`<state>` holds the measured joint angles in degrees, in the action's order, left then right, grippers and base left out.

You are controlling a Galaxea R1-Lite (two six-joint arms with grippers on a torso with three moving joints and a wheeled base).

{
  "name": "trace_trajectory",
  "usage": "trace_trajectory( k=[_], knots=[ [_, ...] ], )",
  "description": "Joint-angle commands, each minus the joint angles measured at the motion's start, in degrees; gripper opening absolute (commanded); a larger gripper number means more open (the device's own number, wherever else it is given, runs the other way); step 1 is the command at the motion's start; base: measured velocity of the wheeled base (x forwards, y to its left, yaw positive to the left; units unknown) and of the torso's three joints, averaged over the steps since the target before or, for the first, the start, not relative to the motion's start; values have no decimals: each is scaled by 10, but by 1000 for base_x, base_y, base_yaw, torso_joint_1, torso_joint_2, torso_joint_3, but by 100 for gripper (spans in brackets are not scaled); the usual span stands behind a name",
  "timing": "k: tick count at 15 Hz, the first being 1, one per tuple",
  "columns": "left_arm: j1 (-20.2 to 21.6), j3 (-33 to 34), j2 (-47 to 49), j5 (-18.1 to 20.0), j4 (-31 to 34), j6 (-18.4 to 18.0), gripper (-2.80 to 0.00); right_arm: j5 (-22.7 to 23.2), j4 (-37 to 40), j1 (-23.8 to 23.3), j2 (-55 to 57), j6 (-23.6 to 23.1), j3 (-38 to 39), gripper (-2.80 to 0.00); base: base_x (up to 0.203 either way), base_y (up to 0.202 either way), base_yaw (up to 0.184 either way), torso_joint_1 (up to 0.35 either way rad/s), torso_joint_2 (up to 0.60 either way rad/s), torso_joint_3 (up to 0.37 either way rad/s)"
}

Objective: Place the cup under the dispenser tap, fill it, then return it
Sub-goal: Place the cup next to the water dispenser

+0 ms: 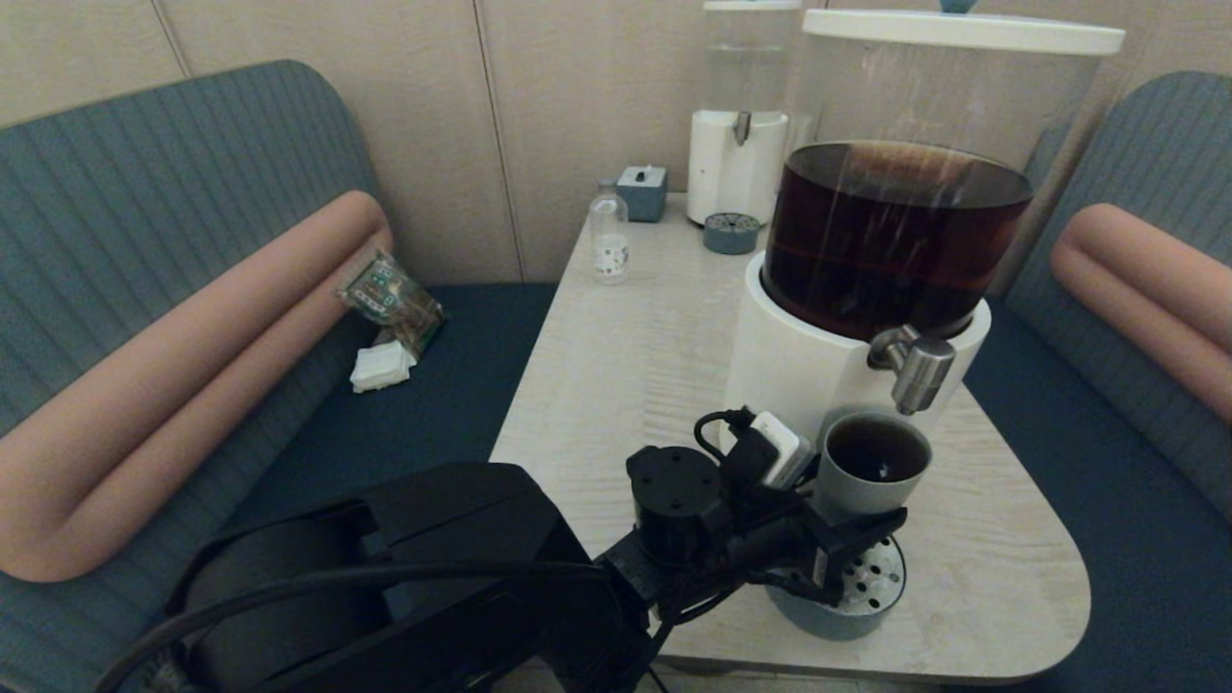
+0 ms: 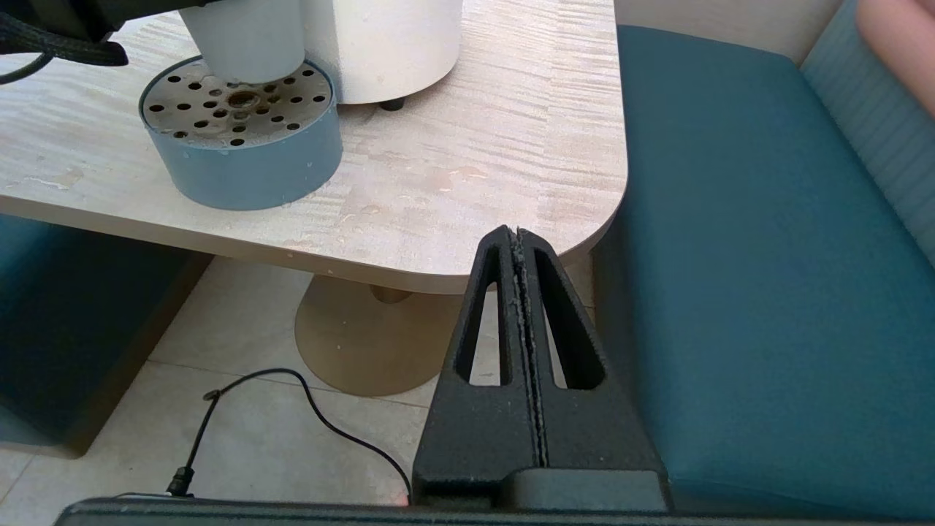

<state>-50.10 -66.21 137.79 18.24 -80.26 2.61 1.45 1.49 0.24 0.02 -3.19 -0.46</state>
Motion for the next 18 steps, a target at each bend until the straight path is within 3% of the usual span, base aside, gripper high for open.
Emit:
trace_trajectory(
  k=[1,18],
  knots=[
    [0,3,-5,1,-4,0,-280,0,0,0,0,-1,0,-280,0,0,0,0,0,0],
    [5,85,-59,-10,-8,6,-280,0,0,0,0,0,0,-280,0,0,0,0,0,0]
  ],
)
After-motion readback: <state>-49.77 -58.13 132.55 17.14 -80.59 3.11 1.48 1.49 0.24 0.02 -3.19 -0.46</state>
